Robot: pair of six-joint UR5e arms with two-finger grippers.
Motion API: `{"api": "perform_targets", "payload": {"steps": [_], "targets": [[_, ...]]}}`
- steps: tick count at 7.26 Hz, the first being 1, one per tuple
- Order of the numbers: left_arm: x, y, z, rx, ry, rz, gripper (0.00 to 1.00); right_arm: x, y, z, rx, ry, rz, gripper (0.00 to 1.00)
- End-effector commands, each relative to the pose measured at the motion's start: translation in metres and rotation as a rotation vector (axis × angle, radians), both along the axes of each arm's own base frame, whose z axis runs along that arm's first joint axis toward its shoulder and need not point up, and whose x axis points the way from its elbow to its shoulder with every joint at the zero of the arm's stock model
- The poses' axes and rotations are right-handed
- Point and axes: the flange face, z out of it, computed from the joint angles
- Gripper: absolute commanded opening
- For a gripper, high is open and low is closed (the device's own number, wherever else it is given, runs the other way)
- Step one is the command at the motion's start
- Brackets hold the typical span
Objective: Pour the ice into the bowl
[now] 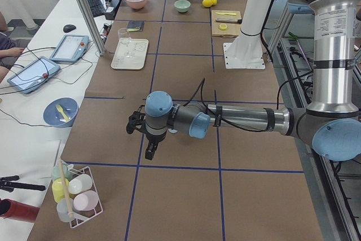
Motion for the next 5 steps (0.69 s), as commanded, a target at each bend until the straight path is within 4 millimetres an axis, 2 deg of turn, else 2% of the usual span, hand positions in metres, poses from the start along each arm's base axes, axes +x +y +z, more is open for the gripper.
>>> {"api": "perform_targets", "payload": {"steps": [1,3,4,5], "targets": [[-0.007,0.004,0.007,-0.042,-0.003,-0.013,1.0,0.0,-0.003,0.005,-0.019,-0.009,0.005,1.0],[-0.008,0.008,0.017,-0.098,-0.004,-0.015,1.0,0.005,0.003,0.005,-0.031,-0.069,0.024,1.0],[-0.019,0.01,0.018,-0.121,-0.002,-0.036,1.0,0.011,0.004,0.003,-0.033,-0.091,0.041,1.0],[-0.019,0.011,0.019,-0.123,-0.002,-0.037,1.0,0.014,0.006,0.004,-0.037,-0.094,0.05,1.0]]}}
